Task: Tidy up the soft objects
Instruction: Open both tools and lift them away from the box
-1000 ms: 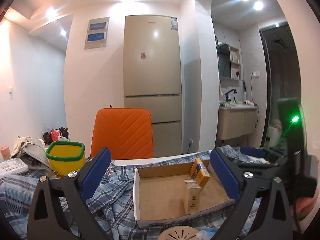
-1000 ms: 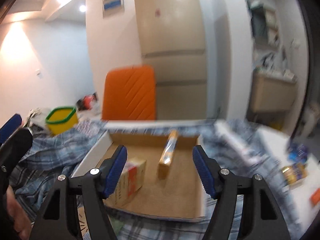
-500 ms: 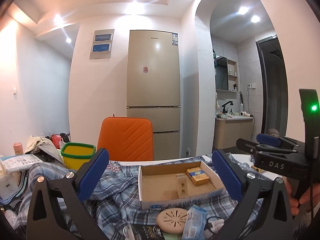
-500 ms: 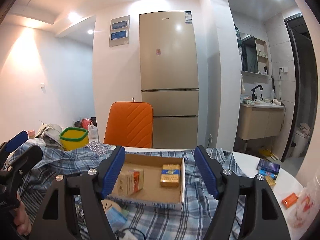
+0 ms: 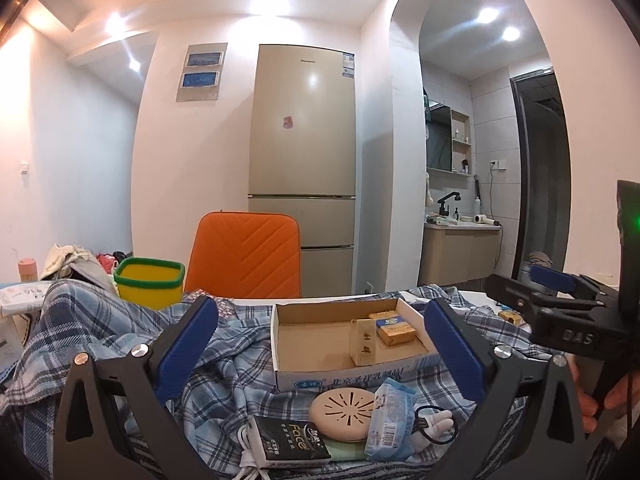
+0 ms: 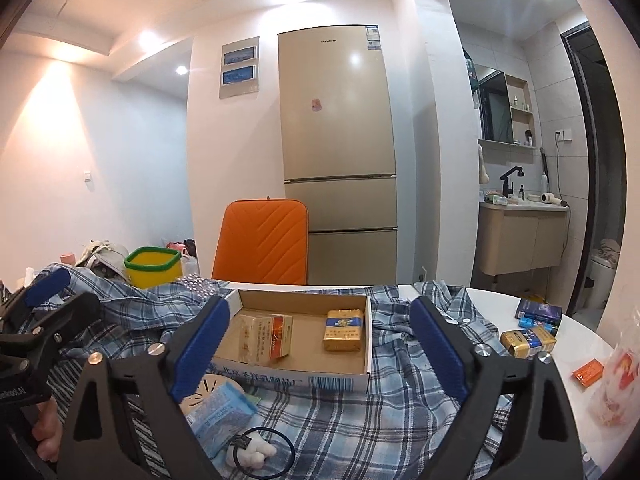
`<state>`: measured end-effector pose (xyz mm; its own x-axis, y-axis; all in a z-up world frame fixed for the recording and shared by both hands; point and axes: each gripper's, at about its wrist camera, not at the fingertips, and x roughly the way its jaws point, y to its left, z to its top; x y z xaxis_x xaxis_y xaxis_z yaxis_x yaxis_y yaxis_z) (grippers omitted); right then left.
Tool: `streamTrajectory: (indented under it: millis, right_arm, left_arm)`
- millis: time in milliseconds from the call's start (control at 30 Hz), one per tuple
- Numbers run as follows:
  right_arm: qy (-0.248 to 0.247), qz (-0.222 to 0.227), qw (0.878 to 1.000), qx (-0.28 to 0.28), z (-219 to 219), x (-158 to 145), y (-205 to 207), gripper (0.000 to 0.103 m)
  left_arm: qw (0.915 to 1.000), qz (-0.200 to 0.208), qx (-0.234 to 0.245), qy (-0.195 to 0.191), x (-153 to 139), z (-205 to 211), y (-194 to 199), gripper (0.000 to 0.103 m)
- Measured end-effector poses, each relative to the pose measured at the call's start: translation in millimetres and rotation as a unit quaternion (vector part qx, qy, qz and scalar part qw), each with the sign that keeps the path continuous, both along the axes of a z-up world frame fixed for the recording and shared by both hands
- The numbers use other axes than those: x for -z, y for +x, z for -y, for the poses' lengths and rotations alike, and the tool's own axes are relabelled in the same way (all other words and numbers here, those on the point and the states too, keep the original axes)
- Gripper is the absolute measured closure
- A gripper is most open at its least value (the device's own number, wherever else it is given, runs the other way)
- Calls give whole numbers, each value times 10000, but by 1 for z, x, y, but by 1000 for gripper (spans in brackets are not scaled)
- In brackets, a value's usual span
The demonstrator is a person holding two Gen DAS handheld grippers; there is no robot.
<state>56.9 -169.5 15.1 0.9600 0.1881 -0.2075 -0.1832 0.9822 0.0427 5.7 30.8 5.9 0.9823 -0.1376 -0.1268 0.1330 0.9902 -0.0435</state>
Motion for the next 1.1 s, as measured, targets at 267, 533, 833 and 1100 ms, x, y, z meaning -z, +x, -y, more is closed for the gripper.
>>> streamTrajectory:
  millis: [267,533,833,1100]
  right_arm:
    - [4,179,9998,24,0,0,-9,0]
    - [-161,250,9996,-34,-8,0,-12,0]
    - [-193,236,9995,-28,-10,1,-12,0]
    - [-179,132,9997,-41,-9,3,-7,0]
  left_arm:
    - [9999,-16,-122,-23,0,-1,0,0]
    - [9998,91,-149,18,0,0,-5,0]
    - [9999,42,-113,-22,1,-1,-4,0]
    - [9996,-157,-247,-54,0,-7,0,0]
